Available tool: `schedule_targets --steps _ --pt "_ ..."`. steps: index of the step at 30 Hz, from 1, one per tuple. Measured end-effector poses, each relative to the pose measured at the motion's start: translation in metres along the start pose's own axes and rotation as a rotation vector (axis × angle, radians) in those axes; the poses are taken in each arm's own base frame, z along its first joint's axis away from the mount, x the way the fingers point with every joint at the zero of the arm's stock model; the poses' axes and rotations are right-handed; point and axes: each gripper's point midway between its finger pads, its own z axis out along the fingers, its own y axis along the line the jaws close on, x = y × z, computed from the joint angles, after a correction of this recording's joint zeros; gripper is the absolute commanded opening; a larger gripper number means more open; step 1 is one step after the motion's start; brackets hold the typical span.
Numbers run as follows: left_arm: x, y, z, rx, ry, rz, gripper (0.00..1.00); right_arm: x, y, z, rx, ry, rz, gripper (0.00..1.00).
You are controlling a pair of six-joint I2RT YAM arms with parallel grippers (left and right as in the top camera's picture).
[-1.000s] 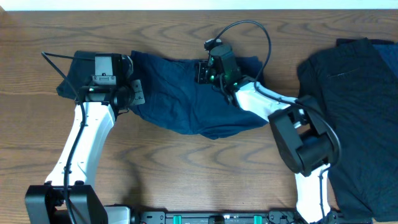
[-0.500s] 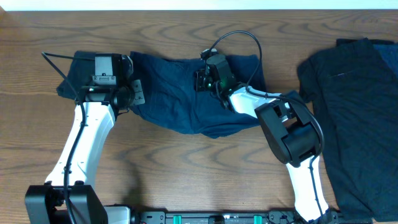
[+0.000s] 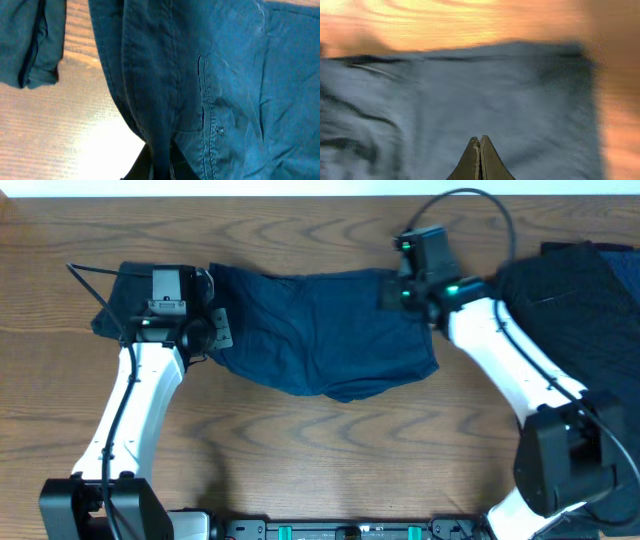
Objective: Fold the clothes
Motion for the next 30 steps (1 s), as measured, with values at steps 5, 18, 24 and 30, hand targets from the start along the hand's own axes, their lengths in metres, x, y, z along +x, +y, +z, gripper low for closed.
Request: schedule_targets --steps 5,18,24,30 --pt "-0.014 -0.002 -0.023 -0.02 0.001 0.022 0.06 0.026 -0.054 0.0 0.121 0.129 0.071 0.01" --pt "-0.036 -0.003 -0.045 -0.046 -0.05 0.092 0.06 0.061 -0.041 0.016 0.024 0.214 0.075 0.01" --pt "-0.035 -0.014 -0.048 -0.036 -0.043 0.132 0.06 0.105 -0.031 0.034 -0.016 0.278 0.065 0.01" --pt "-0.039 -0.033 -0.054 -0.01 -0.064 0.177 0.06 0.135 -0.031 0.046 -0.026 0.301 0.076 0.01"
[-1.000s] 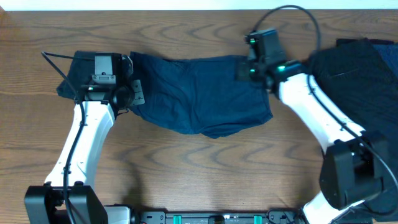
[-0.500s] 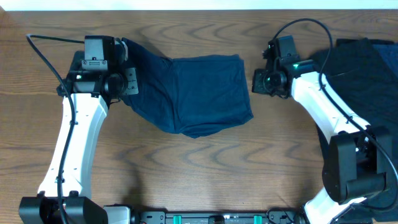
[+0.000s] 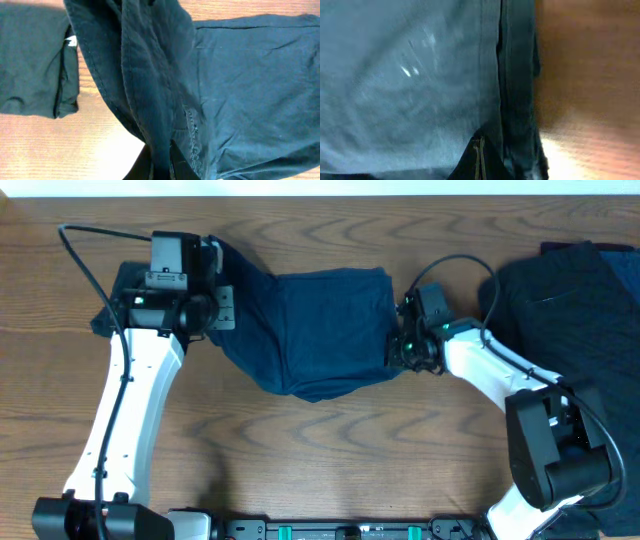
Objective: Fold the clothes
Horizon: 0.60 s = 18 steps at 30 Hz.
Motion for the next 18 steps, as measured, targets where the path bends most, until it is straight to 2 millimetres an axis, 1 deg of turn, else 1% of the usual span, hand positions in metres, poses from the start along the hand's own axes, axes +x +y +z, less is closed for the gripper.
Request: schedule_targets --steps 4,8,16,18 --pt "0.0 -0.011 0.0 0.015 -0.002 0.025 0.06 0.013 -0.002 0.008 -0.003 0.014 0.019 0.01" --pt "-0.001 -0.024 0.0 0.031 -0.01 0.056 0.06 0.014 -0.001 0.009 -0.01 0.014 0.047 0.01" --pt "-0.014 -0.055 -0.002 0.094 -0.075 0.078 0.06 0.019 0.002 0.009 -0.036 0.035 0.068 0.01" --pt "-0.014 -0.063 -0.003 0.117 -0.08 0.074 0.06 0.02 0.003 0.009 -0.038 0.038 0.071 0.01"
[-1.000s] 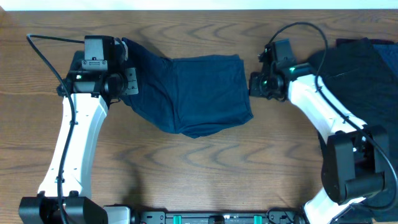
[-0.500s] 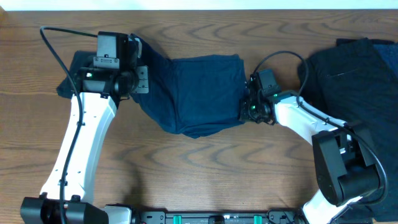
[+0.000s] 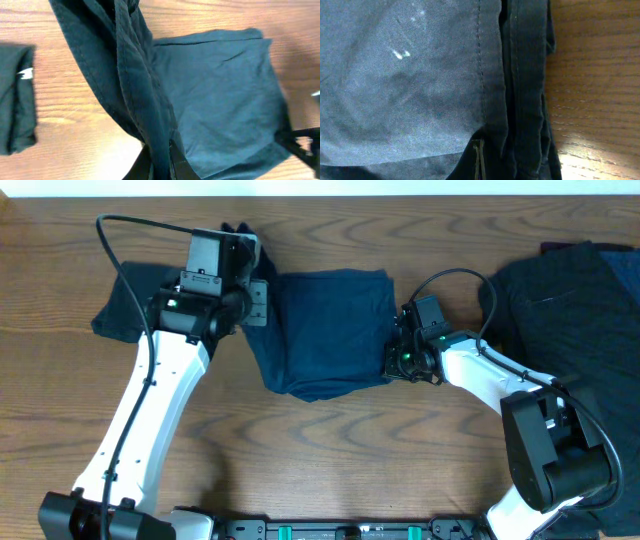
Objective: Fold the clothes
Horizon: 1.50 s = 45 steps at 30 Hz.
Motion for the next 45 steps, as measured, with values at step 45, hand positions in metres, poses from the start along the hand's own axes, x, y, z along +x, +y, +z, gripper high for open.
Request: schedule_targets --steps 45 --pt "0.04 -0.145 0.076 0.257 0.125 0.008 0.07 0.003 0.001 0.0 -0.008 0.01 0.009 0.02"
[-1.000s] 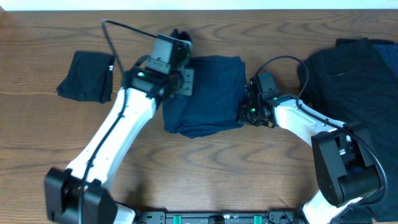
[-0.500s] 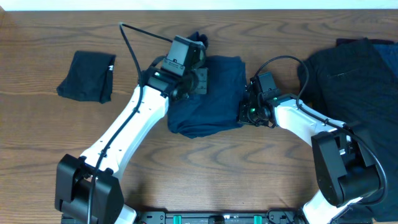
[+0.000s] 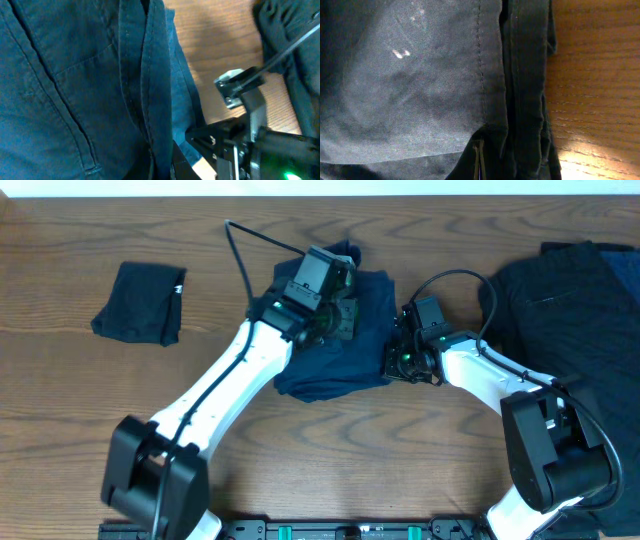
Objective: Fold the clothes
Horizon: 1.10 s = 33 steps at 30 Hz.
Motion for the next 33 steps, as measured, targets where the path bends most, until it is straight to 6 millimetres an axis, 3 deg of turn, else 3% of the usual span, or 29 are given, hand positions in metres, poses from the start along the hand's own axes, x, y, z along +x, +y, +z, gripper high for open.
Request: schedule_targets --steps 7,27,33 --pt "0.001 -0.008 0.031 0.022 0.004 -0.024 0.06 0.0 0.0 0.0 -0.001 0.002 0.0 0.03" --pt "-0.001 -0.023 0.034 0.052 -0.019 -0.058 0.06 0.0 0.0 0.0 -0.002 0.002 0.0 0.03" --pt "0.003 -0.021 0.045 0.047 -0.003 -0.077 0.06 0.0 0.0 0.0 -0.002 0.002 0.0 0.03"
